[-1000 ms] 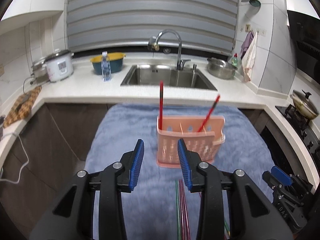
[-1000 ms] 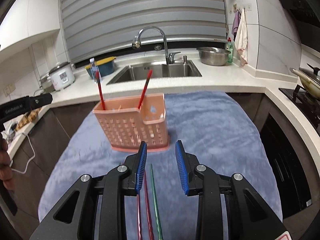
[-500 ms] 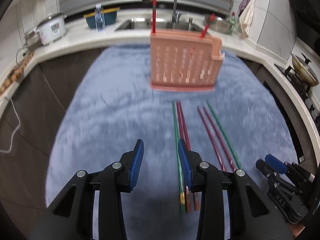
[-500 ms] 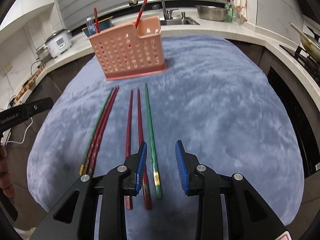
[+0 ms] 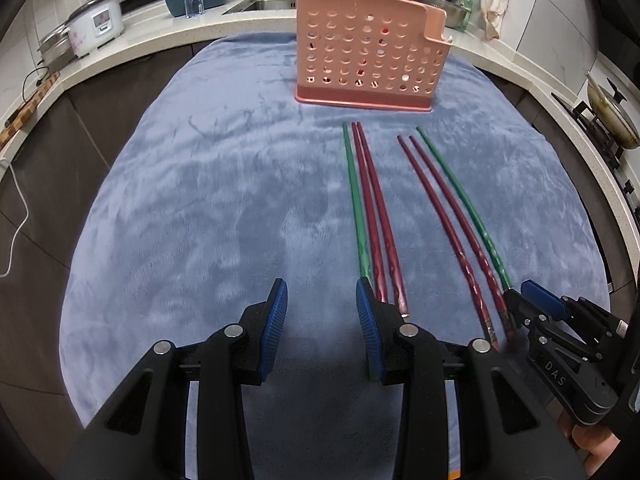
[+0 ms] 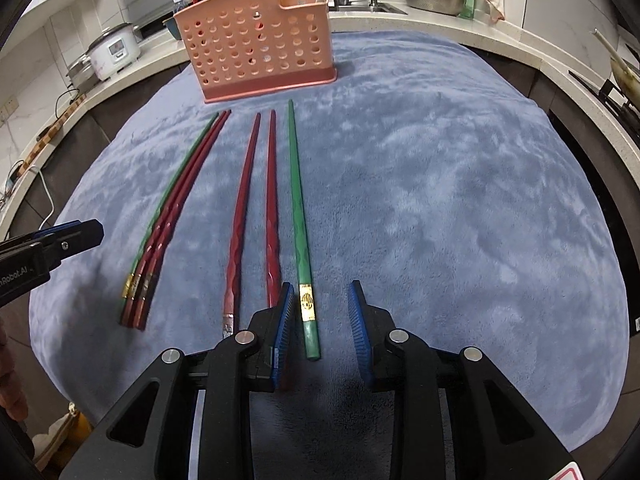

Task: Organize utensils
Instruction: 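Move the right tool back to the green chopstick, then grasp the green chopstick with the right tool while the left tool grasps another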

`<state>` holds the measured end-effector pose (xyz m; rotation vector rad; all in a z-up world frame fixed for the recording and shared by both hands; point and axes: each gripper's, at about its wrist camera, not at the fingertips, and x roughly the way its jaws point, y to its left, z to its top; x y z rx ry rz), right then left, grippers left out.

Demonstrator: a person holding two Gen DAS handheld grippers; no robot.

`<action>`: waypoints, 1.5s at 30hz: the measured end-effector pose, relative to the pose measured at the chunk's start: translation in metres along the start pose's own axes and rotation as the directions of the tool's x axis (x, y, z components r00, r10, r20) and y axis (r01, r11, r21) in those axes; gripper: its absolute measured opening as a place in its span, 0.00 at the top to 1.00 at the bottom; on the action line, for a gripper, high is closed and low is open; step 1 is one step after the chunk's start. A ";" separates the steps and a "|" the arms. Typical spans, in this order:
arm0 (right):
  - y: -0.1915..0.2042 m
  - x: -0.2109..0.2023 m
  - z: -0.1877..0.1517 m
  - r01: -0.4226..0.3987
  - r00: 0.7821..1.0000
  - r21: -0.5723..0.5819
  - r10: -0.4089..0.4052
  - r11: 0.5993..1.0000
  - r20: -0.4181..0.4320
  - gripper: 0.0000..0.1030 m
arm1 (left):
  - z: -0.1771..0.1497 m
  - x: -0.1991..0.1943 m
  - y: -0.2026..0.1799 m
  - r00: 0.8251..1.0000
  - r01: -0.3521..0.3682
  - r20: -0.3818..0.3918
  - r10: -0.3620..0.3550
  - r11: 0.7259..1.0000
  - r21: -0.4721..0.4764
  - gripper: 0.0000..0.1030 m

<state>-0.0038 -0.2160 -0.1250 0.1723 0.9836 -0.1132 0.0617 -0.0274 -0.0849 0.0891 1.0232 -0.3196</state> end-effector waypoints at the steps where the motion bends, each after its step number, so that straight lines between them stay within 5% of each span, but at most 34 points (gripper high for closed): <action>1: 0.000 0.001 0.000 0.002 1.000 -0.002 -0.002 1.000 -0.001 0.75 | -0.001 0.001 0.000 1.000 -0.002 -0.003 0.002 1.000 0.000 0.67; 19: 0.009 0.004 -0.004 0.036 0.999 -0.066 -0.035 0.997 0.017 0.85 | -0.017 0.022 -0.008 0.995 0.051 -0.081 -0.051 0.999 0.003 0.67; 40: 0.010 0.006 -0.004 0.034 0.999 -0.074 -0.033 0.997 0.019 0.87 | -0.025 0.030 -0.013 0.995 0.055 -0.081 -0.052 0.998 0.030 0.67; 45: 0.011 0.006 -0.004 0.031 0.999 -0.074 -0.030 0.997 0.018 0.91 | -0.026 0.029 -0.011 0.996 0.053 -0.076 -0.051 0.998 0.030 0.83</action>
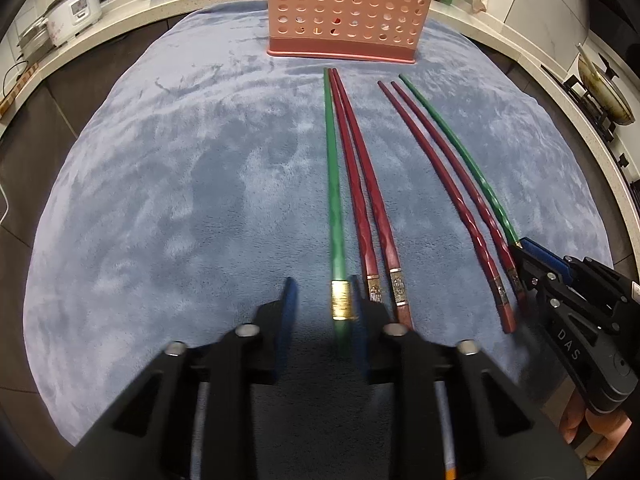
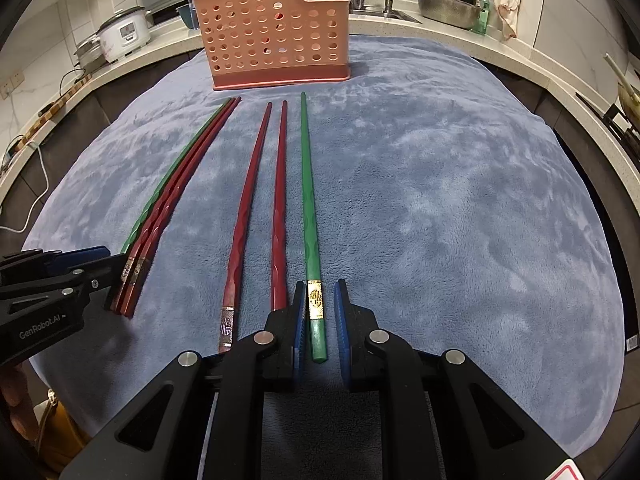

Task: Organize utensils
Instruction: 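Grasp the green chopstick with the right tool while the left tool grasps another, then lift both green chopsticks upright with both tools over the pink caddy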

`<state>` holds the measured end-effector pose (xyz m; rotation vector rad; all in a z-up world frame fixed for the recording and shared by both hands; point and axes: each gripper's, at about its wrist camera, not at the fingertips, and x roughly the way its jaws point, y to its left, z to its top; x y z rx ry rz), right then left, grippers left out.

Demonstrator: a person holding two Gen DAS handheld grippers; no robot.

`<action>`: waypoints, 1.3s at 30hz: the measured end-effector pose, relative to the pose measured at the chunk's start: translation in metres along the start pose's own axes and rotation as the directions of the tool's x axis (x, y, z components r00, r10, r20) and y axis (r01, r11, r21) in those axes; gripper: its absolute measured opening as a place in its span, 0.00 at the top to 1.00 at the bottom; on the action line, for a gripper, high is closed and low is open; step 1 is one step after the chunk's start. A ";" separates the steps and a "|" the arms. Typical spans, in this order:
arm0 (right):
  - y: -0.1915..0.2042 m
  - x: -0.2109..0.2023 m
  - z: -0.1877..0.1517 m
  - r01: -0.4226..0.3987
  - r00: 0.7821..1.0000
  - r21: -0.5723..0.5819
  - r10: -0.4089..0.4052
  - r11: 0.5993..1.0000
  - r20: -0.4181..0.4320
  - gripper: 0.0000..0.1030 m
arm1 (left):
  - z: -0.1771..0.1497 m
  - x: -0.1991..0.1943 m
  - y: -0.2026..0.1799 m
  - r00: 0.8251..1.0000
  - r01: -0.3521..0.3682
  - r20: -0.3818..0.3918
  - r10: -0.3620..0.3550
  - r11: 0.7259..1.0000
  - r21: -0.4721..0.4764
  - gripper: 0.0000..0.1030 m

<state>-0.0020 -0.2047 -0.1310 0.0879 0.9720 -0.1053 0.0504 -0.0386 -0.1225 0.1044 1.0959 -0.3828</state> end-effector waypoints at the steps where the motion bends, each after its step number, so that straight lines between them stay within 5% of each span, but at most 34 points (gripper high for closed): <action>1: 0.000 0.000 0.001 -0.007 1.000 0.002 0.007 1.000 -0.002 0.92 | 0.000 -0.001 0.001 1.000 0.003 -0.002 -0.003 1.000 -0.003 0.88; 18: -0.011 -0.057 0.027 -0.011 0.993 0.036 0.006 0.999 0.120 0.93 | 0.020 -0.053 -0.004 0.993 -0.036 0.113 0.032 0.999 0.032 0.93; 39: -0.029 -0.137 0.101 -0.020 0.939 0.087 -0.012 0.996 0.343 0.93 | 0.086 -0.125 -0.009 0.951 -0.053 0.305 0.038 0.998 0.041 0.93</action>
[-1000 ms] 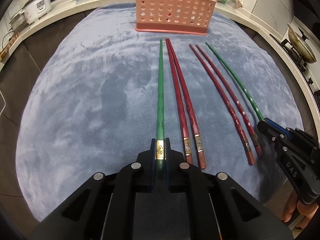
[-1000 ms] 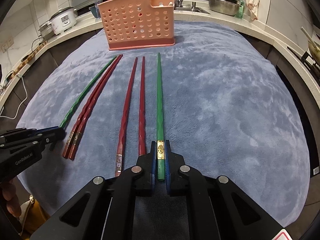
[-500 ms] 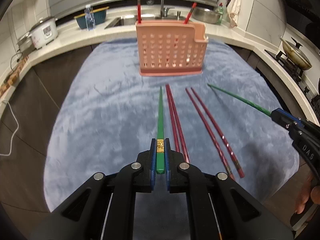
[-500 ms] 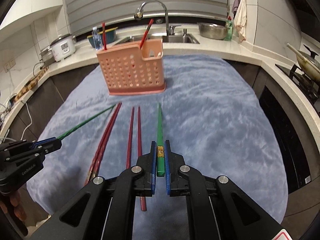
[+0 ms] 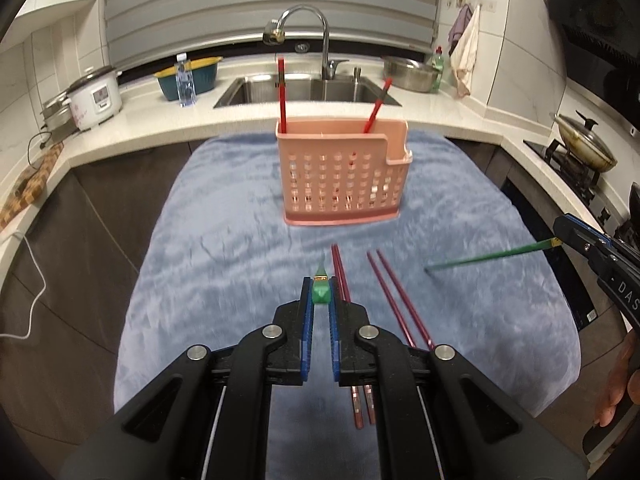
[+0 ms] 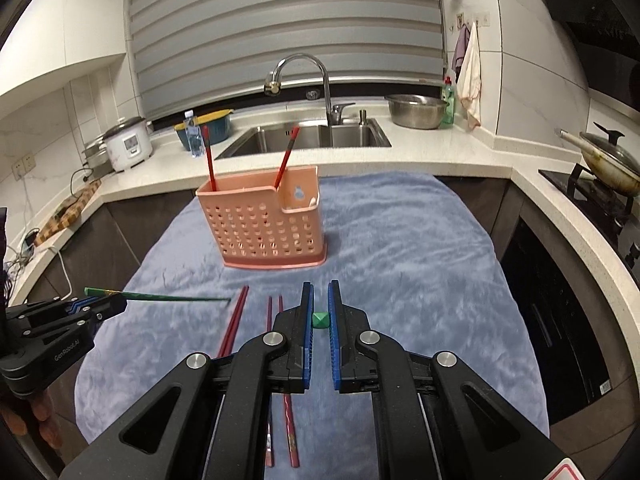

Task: Organize utensils
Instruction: 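Lift both green chopsticks upright with both tools over the pink caddy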

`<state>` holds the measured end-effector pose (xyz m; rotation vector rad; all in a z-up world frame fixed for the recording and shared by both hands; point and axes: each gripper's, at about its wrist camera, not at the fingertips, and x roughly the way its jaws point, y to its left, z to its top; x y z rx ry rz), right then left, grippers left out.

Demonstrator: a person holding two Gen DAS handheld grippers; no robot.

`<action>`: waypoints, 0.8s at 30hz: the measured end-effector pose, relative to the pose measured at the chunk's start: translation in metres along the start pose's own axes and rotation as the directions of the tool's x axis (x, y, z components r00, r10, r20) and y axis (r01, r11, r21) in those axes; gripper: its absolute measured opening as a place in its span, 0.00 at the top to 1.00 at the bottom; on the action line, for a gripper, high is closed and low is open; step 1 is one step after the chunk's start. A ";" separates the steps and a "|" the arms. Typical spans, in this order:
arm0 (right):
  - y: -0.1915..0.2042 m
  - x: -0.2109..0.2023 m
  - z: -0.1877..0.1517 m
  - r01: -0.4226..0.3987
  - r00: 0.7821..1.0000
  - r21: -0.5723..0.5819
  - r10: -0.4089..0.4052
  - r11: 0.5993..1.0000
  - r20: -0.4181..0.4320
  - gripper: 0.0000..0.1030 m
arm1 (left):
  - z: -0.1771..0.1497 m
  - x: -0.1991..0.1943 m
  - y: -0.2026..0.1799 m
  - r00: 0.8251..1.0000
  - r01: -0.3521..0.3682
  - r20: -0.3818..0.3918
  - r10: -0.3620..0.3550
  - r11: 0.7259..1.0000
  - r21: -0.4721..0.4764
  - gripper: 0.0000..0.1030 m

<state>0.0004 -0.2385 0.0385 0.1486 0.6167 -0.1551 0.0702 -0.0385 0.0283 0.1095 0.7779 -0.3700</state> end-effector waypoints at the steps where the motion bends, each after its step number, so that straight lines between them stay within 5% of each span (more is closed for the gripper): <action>1: 0.000 0.000 0.002 0.000 1.000 0.000 0.000 1.000 0.006 0.93 | 0.002 -0.001 0.000 1.000 -0.002 0.006 0.002 1.000 0.000 0.93; 24: -0.003 0.014 0.083 -0.067 0.989 0.039 0.061 0.997 0.133 0.93 | 0.090 -0.007 0.004 0.991 -0.021 0.131 0.020 1.000 0.000 0.93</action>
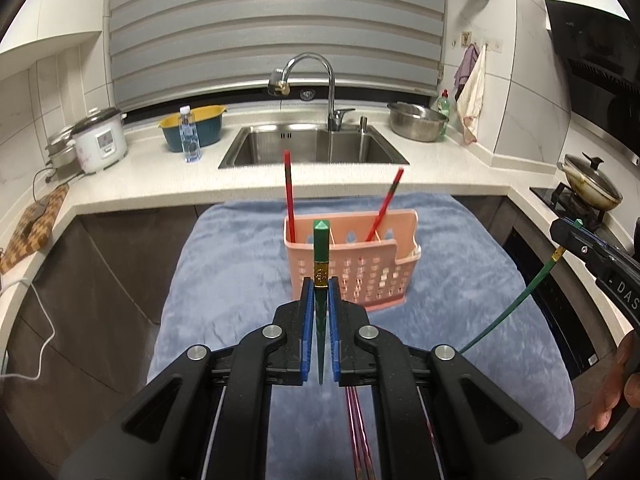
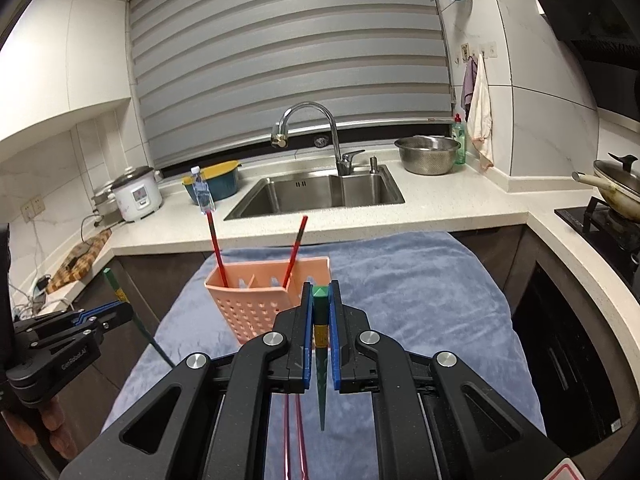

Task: Organize utensils
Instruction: 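Lift both green chopsticks upright with both tools over the pink caddy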

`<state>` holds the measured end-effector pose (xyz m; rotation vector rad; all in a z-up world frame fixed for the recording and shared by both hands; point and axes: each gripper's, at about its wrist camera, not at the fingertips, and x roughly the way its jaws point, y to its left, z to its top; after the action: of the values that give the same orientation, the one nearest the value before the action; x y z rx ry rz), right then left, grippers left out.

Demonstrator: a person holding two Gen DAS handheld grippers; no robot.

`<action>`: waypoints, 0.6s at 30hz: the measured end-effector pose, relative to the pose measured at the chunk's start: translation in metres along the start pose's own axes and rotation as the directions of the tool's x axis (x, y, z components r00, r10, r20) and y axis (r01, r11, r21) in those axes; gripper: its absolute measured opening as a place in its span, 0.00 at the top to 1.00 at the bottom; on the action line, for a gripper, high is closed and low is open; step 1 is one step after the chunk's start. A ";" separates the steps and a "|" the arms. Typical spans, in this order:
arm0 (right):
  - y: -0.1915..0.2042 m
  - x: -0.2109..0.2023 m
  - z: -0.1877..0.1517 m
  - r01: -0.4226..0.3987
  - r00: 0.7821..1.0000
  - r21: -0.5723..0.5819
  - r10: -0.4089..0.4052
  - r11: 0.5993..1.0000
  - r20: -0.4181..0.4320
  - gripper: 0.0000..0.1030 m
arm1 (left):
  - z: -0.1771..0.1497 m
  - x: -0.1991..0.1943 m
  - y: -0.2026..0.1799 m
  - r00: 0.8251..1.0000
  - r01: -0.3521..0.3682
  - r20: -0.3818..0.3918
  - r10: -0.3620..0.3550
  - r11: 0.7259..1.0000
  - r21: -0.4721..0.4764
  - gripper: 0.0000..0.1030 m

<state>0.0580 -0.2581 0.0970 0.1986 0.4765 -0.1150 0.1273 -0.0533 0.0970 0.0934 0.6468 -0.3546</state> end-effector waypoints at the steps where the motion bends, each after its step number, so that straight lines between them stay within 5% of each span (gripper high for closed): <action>1: 0.000 0.002 0.005 -0.006 1.000 0.003 0.006 1.000 0.006 0.93 | 0.005 0.000 0.000 1.000 -0.001 0.007 0.001 1.000 0.001 0.93; 18: 0.019 0.036 0.112 -0.126 0.978 0.024 0.120 0.992 0.171 0.93 | 0.111 0.004 0.014 0.983 -0.007 0.182 0.010 1.000 -0.016 0.93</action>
<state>0.1421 -0.2660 0.1806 0.2500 0.2923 -0.0185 0.1984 -0.0627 0.1826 0.0481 0.4676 -0.3451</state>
